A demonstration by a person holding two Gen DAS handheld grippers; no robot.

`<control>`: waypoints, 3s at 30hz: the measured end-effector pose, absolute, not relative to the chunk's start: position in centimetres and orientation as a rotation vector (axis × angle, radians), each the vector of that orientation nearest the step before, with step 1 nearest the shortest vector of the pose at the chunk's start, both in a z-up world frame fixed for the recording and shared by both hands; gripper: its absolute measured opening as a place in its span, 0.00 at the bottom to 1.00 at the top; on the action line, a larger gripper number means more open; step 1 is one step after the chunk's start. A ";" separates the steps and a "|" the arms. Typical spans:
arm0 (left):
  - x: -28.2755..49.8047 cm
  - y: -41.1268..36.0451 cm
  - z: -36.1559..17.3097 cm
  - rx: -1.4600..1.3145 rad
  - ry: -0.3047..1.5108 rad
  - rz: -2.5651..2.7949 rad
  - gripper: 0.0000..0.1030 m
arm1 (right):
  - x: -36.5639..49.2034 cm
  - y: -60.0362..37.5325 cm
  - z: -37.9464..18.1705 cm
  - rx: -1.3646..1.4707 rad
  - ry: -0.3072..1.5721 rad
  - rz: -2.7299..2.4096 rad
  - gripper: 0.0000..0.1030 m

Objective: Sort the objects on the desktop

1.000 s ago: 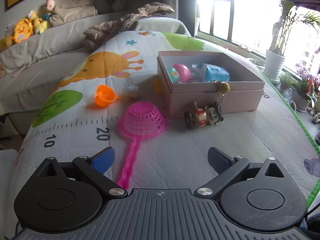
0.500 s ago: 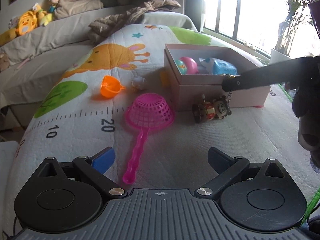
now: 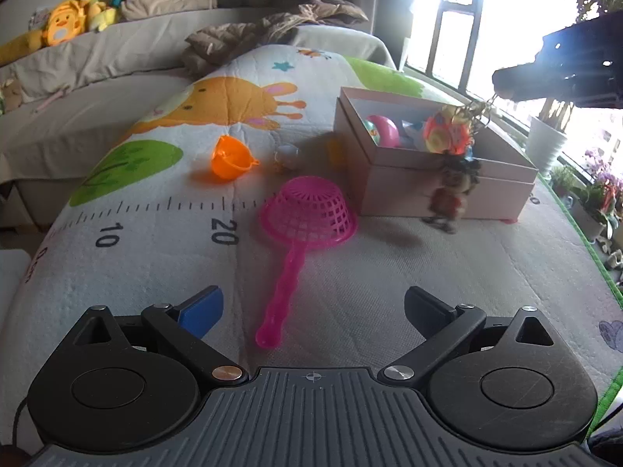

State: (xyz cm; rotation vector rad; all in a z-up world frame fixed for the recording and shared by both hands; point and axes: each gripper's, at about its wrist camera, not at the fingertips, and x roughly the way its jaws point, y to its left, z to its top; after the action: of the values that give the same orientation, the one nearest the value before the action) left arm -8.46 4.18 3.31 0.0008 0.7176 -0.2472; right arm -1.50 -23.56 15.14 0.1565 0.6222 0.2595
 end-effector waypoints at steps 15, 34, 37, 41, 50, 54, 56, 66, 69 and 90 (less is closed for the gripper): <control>-10.8 4.1 5.2 0.089 0.618 -0.320 1.00 | -6.2 -21.8 18.6 0.080 0.598 0.474 0.25; -6.3 2.9 4.0 0.144 0.751 -0.267 1.00 | -5.4 -20.3 4.0 -0.139 0.833 0.509 0.57; -5.9 3.5 4.3 0.128 0.752 -0.253 1.00 | -6.1 -21.2 4.9 -0.148 0.831 0.538 0.41; -5.5 3.3 4.2 0.130 0.761 -0.265 1.00 | -7.6 -24.3 6.7 -0.062 0.820 0.540 0.40; -4.9 0.3 3.5 0.237 0.763 -0.326 1.00 | -8.5 -26.0 6.0 -0.091 0.827 0.469 0.48; -4.1 0.2 3.4 0.236 0.778 -0.308 1.00 | -8.1 -26.0 7.4 -0.084 0.771 0.487 0.48; -3.5 0.5 3.4 0.210 0.788 -0.285 1.00 | -7.9 -25.0 7.5 -0.105 0.758 0.524 0.46; -3.8 1.9 4.0 0.161 0.776 -0.257 1.00 | -5.8 -21.0 6.5 -0.183 0.760 0.579 0.22; -3.8 1.9 4.1 0.147 0.773 -0.260 1.00 | -5.5 -24.4 9.5 0.025 0.734 0.619 0.22; -8.9 -1.5 5.3 0.227 0.601 -0.502 1.00 | -6.2 -28.7 15.2 0.372 0.674 0.717 0.22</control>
State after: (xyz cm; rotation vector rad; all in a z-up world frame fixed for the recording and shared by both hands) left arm -8.88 -1.50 5.27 0.2271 0.6009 -0.5016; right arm -6.21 -28.68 15.21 0.3725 0.6740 0.7170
